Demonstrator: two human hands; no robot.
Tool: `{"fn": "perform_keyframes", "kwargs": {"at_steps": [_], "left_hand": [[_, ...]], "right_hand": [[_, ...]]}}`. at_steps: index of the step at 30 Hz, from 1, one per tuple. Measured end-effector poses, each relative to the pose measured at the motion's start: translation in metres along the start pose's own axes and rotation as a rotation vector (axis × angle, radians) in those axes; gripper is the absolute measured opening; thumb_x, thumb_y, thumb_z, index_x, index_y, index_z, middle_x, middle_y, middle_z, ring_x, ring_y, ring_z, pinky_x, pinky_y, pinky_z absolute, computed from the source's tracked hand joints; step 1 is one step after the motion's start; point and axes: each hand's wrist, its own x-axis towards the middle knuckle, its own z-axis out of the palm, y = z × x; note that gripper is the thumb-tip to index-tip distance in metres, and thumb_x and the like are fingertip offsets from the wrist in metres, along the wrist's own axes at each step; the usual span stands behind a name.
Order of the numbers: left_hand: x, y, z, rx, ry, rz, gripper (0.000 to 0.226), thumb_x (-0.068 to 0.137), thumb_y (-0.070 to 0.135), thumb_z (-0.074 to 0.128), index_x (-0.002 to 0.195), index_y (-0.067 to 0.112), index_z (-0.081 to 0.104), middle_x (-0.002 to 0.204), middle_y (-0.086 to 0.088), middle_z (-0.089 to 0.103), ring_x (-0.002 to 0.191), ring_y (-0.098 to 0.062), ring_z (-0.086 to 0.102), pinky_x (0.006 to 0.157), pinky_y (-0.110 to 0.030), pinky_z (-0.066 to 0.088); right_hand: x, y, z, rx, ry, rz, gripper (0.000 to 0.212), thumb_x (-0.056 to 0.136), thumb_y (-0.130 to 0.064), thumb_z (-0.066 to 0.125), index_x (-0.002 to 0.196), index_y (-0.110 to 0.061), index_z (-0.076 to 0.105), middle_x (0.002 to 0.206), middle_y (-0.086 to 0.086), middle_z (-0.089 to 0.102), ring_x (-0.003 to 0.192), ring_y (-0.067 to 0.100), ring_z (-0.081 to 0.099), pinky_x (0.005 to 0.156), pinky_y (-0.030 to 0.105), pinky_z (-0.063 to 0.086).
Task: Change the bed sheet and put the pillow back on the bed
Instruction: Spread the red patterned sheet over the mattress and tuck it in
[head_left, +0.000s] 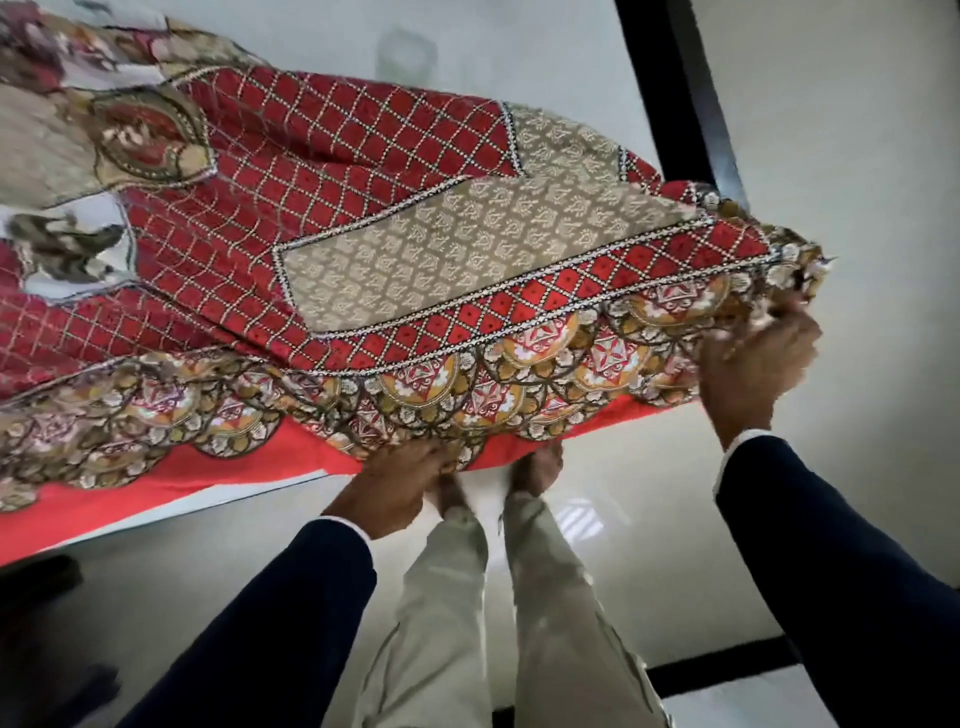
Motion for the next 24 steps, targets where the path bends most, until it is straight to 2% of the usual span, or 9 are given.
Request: {"fn": "perform_keyframes", "kwargs": {"at_steps": [2, 4, 6, 9, 12, 14, 19, 21, 24], "left_hand": [[-0.002, 0.007, -0.001, 0.074, 0.222, -0.071, 0.061, 0.079, 0.014, 0.056, 0.138, 0.032, 0.051, 0.141, 0.003, 0.051, 0.13, -0.024, 0.047, 0.102, -0.048, 0.04], [-0.008, 0.006, -0.003, -0.046, 0.493, -0.231, 0.041, 0.08, 0.021, 0.054, 0.12, 0.025, 0.06, 0.126, -0.002, 0.055, 0.116, -0.027, 0.05, 0.092, -0.046, 0.041], [-0.019, -0.004, -0.005, -0.252, 0.718, -0.483, 0.031, 0.082, 0.021, 0.053, 0.112, 0.016, 0.059, 0.118, -0.009, 0.054, 0.109, -0.03, 0.051, 0.088, -0.046, 0.042], [-0.042, -0.029, -0.002, -0.813, 0.988, -0.934, 0.036, 0.086, 0.02, 0.054, 0.12, 0.011, 0.05, 0.121, -0.013, 0.057, 0.106, -0.033, 0.056, 0.09, -0.046, 0.045], [-0.066, -0.068, 0.007, -1.372, 1.13, -1.299, 0.058, 0.081, 0.029, 0.061, 0.132, 0.012, 0.04, 0.135, -0.016, 0.048, 0.117, -0.038, 0.056, 0.093, -0.051, 0.05], [-0.082, -0.1, 0.022, -1.751, 1.199, -1.347, 0.064, 0.073, 0.042, 0.069, 0.125, 0.021, 0.038, 0.13, -0.009, 0.053, 0.109, -0.034, 0.065, 0.071, -0.048, 0.057], [-0.104, -0.132, 0.025, -2.073, 1.343, -1.245, 0.058, 0.09, 0.032, 0.072, 0.127, 0.018, 0.029, 0.12, -0.005, 0.059, 0.098, -0.023, 0.066, 0.063, -0.038, 0.054], [-0.11, -0.141, 0.018, -2.043, 1.42, -1.171, 0.058, 0.089, 0.028, 0.075, 0.126, 0.018, 0.032, 0.116, -0.008, 0.061, 0.088, -0.02, 0.067, 0.067, -0.042, 0.059], [-0.115, -0.157, 0.012, -2.106, 1.472, -1.131, 0.053, 0.087, 0.018, 0.076, 0.119, 0.018, 0.034, 0.101, -0.011, 0.062, 0.063, -0.016, 0.06, 0.067, -0.042, 0.058]], "right_hand": [[-0.033, -0.02, 0.016, -0.191, -0.2, -0.303, 0.056, 0.079, -0.02, 0.066, 0.131, -0.011, 0.047, 0.132, 0.019, 0.046, 0.119, 0.04, 0.045, 0.096, 0.05, 0.035], [-0.071, -0.046, 0.035, -0.088, -0.49, -0.619, 0.038, 0.084, -0.014, 0.063, 0.12, -0.016, 0.054, 0.118, 0.014, 0.054, 0.107, 0.036, 0.052, 0.088, 0.049, 0.043], [-0.115, -0.076, 0.056, -0.046, -0.716, -0.872, 0.031, 0.085, -0.009, 0.065, 0.115, -0.014, 0.06, 0.109, 0.012, 0.058, 0.097, 0.029, 0.051, 0.079, 0.04, 0.043], [-0.18, -0.124, 0.091, -0.173, -0.879, -1.167, 0.039, 0.09, -0.034, 0.052, 0.122, -0.012, 0.057, 0.113, 0.012, 0.058, 0.101, 0.031, 0.051, 0.084, 0.043, 0.045], [-0.231, -0.156, 0.123, -0.386, -1.033, -1.207, 0.068, 0.084, -0.051, 0.06, 0.14, -0.016, 0.042, 0.13, 0.011, 0.05, 0.115, 0.036, 0.05, 0.092, 0.048, 0.044], [-0.257, -0.172, 0.139, -0.497, -1.022, -1.154, 0.081, 0.078, -0.057, 0.068, 0.141, -0.015, 0.039, 0.136, 0.011, 0.048, 0.123, 0.037, 0.047, 0.095, 0.051, 0.042], [-0.272, -0.184, 0.17, -0.544, -0.726, -1.278, 0.046, 0.081, -0.027, 0.046, 0.123, -0.008, 0.051, 0.106, 0.016, 0.065, 0.09, 0.037, 0.066, 0.077, 0.044, 0.052], [-0.251, -0.181, 0.174, -0.387, -0.889, -1.255, 0.037, 0.081, -0.02, 0.065, 0.116, -0.012, 0.055, 0.098, 0.014, 0.069, 0.084, 0.035, 0.068, 0.072, 0.041, 0.052], [-0.214, -0.193, 0.168, -0.314, -1.403, -0.96, 0.03, 0.078, -0.03, 0.077, 0.101, -0.033, 0.057, 0.094, 0.001, 0.069, 0.085, 0.024, 0.066, 0.076, 0.039, 0.054]]}}
